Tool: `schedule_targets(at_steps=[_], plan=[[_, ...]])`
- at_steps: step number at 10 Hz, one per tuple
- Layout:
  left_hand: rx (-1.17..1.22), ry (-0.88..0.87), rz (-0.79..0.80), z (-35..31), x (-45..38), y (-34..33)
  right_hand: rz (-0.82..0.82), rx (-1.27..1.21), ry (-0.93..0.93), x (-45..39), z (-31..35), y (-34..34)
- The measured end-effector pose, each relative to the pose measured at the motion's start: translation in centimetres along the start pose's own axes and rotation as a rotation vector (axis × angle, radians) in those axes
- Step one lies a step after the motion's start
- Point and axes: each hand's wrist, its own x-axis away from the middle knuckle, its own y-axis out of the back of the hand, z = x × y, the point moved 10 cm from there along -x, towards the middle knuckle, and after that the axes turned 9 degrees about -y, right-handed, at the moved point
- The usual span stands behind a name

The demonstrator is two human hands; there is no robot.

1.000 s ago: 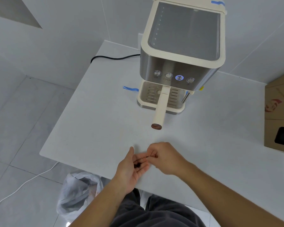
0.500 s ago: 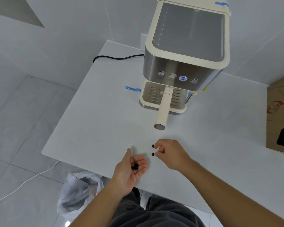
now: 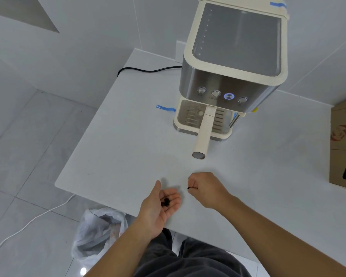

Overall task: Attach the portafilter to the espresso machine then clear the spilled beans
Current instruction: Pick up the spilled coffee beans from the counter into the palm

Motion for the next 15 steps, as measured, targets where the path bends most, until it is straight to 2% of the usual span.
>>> schedule_targets(at_steps=[2,3,4,5,6,10,12,15], plan=[[0.002,-0.003,0.03,-0.2,-0.1,-0.7,0.001,-0.204,0.082,1.4,2.3,0.6],[-0.007,-0.022,0.074,-0.4,-0.1,-1.4,0.041,-0.206,0.138,1.9,3.8,0.0],[0.004,-0.017,0.06,-0.4,-0.2,-1.4,0.012,-0.204,0.131,1.6,3.7,0.4],[-0.002,0.006,0.022,-0.3,-0.3,-0.9,-0.075,-0.169,0.058,0.6,2.2,2.0],[-0.006,0.018,0.009,-0.3,-0.3,-0.6,-0.079,-0.098,0.007,-0.4,1.1,2.7],[0.016,0.034,0.034,-2.4,-0.8,0.5,-0.055,0.04,-0.131,-2.5,0.2,1.4],[0.017,0.033,0.048,-3.7,-1.2,1.2,0.026,0.243,-0.198,-2.9,0.8,0.7],[0.003,0.035,0.092,-5.5,-1.7,2.4,-0.111,0.159,-0.236,-1.7,0.6,1.4]])
